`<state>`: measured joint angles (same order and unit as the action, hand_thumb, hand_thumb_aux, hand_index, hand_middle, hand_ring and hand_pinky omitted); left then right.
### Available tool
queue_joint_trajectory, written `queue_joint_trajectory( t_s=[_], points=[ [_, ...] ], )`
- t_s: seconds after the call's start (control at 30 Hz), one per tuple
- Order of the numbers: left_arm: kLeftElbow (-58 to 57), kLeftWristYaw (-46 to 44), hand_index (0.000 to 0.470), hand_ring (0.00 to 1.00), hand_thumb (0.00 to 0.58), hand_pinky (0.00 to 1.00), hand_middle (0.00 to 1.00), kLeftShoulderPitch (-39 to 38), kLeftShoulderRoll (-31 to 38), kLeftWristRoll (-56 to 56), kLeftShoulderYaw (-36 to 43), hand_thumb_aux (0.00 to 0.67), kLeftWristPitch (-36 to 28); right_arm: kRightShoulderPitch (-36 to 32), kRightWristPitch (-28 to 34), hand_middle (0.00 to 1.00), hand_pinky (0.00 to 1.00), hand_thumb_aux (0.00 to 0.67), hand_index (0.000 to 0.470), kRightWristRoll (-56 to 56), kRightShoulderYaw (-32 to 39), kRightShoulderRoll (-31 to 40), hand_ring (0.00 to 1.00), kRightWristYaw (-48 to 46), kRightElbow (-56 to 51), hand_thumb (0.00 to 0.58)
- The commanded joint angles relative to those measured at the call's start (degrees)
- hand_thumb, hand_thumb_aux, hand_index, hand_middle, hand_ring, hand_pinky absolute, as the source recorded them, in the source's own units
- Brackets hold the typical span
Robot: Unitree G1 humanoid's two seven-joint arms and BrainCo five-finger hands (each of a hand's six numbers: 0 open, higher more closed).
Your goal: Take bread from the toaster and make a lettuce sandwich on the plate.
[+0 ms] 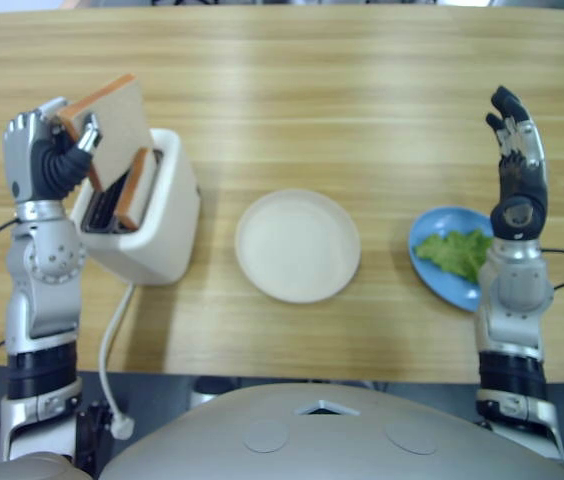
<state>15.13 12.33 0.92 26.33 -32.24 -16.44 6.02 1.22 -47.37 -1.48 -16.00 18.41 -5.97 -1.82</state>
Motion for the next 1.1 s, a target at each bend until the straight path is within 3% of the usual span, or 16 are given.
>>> queue_joint_trajectory(
  t_s=[0.03,0.4,0.57,0.77,0.93,1.1],
  points=[
    [-0.3,1.7,0.460,0.80,0.580,0.80,0.80,0.9,0.4,-1.4,-0.1,0.670,0.6,0.0,0.0,0.00,0.00,0.000,0.000,0.4,0.0,-0.2,0.00,0.1,-0.3,0.000],
    [1.4,3.7,0.460,0.80,0.580,0.80,0.80,5.3,3.0,-4.6,0.5,0.670,3.4,-1.1,-0.1,0.00,0.00,0.000,0.000,0.7,0.6,-0.5,0.00,0.2,-0.6,0.000],
    [0.3,4.6,0.460,0.80,0.580,0.80,0.80,11.5,4.4,-8.0,3.2,0.670,5.3,-2.3,-0.4,0.00,0.00,0.000,0.000,0.9,1.0,-0.8,0.00,0.3,-1.7,0.000],
    [-8.5,7.2,0.460,0.80,0.580,0.80,0.80,18.6,4.4,-16.1,16.1,0.670,13.1,-4.4,-1.4,0.00,0.00,0.000,0.000,0.9,1.4,-1.0,0.00,0.3,-4.0,0.000],
    [-17.2,13.2,0.460,0.80,0.580,0.80,0.80,19.6,3.1,-24.0,28.6,0.670,20.7,-6.0,-2.1,0.00,0.00,0.000,0.000,0.1,1.4,-0.7,0.00,0.2,-5.8,0.000],
    [-21.3,18.6,0.460,0.80,0.580,0.80,0.80,19.3,1.2,-33.1,39.0,0.670,23.0,-7.4,-2.4,0.00,0.00,0.000,0.000,-0.8,1.6,-0.4,0.00,0.0,-7.0,0.000]
  ],
)
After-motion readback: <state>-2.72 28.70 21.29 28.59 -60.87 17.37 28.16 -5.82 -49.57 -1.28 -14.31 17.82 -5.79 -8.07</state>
